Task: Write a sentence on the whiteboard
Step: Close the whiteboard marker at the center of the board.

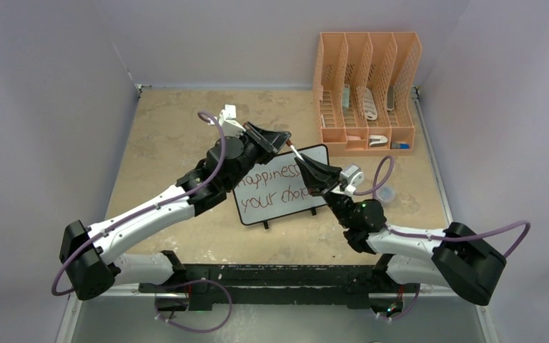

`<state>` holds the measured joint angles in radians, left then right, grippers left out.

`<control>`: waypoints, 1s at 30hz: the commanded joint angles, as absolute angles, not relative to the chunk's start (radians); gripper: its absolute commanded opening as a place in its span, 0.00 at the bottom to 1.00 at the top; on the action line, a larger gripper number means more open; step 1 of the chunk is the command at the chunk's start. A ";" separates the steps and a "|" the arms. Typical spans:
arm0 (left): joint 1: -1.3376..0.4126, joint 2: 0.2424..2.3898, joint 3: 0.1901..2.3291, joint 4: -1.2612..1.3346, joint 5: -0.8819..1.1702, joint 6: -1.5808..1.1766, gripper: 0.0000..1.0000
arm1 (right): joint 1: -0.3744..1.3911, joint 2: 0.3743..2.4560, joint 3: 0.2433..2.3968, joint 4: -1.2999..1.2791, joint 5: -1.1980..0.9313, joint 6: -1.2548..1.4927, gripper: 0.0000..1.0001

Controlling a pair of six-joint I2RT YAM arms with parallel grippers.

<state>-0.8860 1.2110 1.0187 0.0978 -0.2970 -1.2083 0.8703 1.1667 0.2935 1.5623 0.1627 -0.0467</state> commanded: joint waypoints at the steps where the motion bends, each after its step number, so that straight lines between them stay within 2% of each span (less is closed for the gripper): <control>1: -0.987 1.210 1.000 0.015 -0.138 -1.172 0.00 | 0.855 1.154 0.380 1.698 0.227 -0.093 0.00; 19: -1.030 1.206 0.952 -0.044 -0.005 -1.167 0.00 | 0.854 1.146 0.414 1.690 0.276 -0.096 0.00; 30: -1.036 1.152 0.919 -0.022 -0.052 -1.162 0.00 | 0.854 1.148 0.407 1.674 0.299 -0.092 0.00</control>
